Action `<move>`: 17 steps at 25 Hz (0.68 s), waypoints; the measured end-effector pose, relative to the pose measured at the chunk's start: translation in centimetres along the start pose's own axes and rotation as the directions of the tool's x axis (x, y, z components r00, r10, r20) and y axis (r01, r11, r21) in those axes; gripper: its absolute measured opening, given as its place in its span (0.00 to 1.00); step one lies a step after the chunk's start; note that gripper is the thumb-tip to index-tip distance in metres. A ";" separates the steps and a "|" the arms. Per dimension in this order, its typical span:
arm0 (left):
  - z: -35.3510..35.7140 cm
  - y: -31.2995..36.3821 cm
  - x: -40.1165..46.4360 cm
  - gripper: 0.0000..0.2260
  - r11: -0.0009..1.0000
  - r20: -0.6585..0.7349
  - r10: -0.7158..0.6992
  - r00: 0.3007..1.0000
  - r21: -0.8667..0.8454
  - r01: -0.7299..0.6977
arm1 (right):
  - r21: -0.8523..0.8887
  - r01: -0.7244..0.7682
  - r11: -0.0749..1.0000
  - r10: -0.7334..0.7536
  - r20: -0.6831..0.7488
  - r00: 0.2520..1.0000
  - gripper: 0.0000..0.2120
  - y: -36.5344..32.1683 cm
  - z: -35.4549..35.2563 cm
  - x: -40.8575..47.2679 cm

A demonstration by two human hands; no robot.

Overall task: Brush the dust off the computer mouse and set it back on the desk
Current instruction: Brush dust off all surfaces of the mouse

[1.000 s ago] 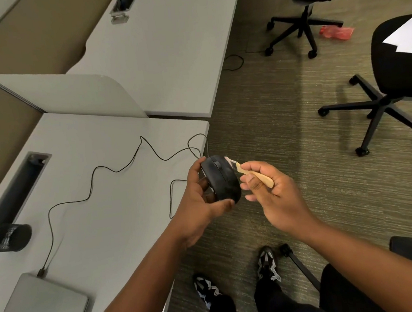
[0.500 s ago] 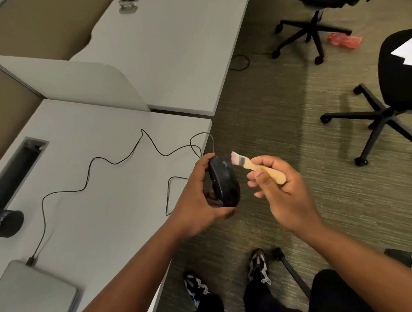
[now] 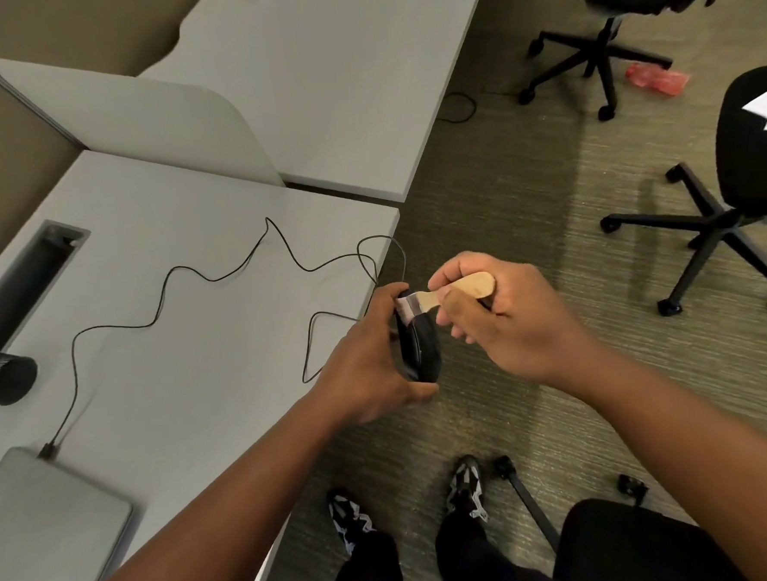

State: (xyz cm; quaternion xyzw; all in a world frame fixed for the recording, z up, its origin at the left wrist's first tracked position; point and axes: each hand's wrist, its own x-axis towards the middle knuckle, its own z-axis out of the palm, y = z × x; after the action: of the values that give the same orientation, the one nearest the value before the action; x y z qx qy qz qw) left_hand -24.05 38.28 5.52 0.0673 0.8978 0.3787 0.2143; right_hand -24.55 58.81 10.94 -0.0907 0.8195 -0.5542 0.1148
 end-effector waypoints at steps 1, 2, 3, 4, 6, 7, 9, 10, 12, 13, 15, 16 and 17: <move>0.0 0.0 -0.1 0.53 1.000 -0.014 -0.002 1.000 0.012 0.003 | -0.023 -0.001 1.000 0.001 0.023 1.000 0.06 -0.1 0.1 -0.1; 0.1 0.0 -0.1 0.53 1.000 -0.025 -0.005 1.000 0.023 0.005 | -0.048 -0.010 0.999 0.013 0.059 0.998 0.07 -0.3 0.2 -0.4; 0.1 0.0 -0.2 0.52 1.000 -0.032 -0.006 0.999 0.029 0.007 | -0.072 -0.029 0.997 0.037 0.105 0.994 0.07 -0.3 0.2 -0.7; 0.1 0.0 -0.2 0.52 0.999 -0.038 -0.008 0.999 0.034 0.010 | -0.091 -0.053 0.994 0.066 0.150 0.987 0.08 -0.4 0.3 -1.1; 0.2 -0.1 -0.3 0.53 0.999 -0.044 -0.013 0.999 0.039 0.015 | -0.110 -0.077 0.991 0.096 0.176 0.980 0.09 -0.7 0.0 -1.7; 0.2 -0.1 -0.4 0.53 0.999 -0.041 -0.017 0.999 0.041 0.018 | -0.105 -0.064 0.992 0.078 0.138 0.987 0.09 -0.8 -0.2 -1.8; 0.2 0.0 -0.4 0.53 0.999 -0.028 -0.020 0.999 0.043 0.021 | -0.057 -0.020 0.998 0.022 0.029 0.999 0.09 -0.9 -0.7 -1.5; 0.2 0.0 -0.4 0.53 0.999 -0.022 -0.021 1.000 0.044 0.022 | -0.033 -0.005 0.999 0.005 0.012 1.000 0.08 -0.9 -0.8 -1.2; 0.3 0.1 -0.5 0.52 0.998 -0.016 -0.028 0.999 0.051 0.029 | -0.036 0.001 0.999 0.002 0.078 0.997 0.08 -0.7 -0.8 -0.9; 0.3 0.1 -0.5 0.52 0.998 -0.019 -0.030 0.999 0.054 0.031 | -0.052 -0.007 0.999 0.014 0.129 0.992 0.07 -0.6 -0.7 -0.9; 0.4 0.0 -0.6 0.52 0.998 -0.032 -0.034 0.999 0.051 0.035 | -0.076 -0.038 0.996 0.054 0.219 0.974 0.07 -0.7 -0.4 -1.3; 0.4 0.0 -0.7 0.52 0.998 -0.036 -0.039 0.999 0.046 0.040 | -0.094 -0.059 0.994 0.082 0.257 0.963 0.07 -0.8 -0.4 -1.5; 0.4 0.0 -0.8 0.52 0.998 -0.038 -0.043 0.998 0.042 0.045 | -0.113 -0.083 0.990 0.112 0.291 0.950 0.07 -1.0 -0.6 -1.7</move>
State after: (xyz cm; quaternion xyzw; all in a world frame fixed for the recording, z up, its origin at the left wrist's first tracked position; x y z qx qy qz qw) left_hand -23.14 38.30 5.51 0.0452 0.9108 0.3558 0.2044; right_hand -23.02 59.42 12.23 -0.1377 0.8229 -0.4866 0.2590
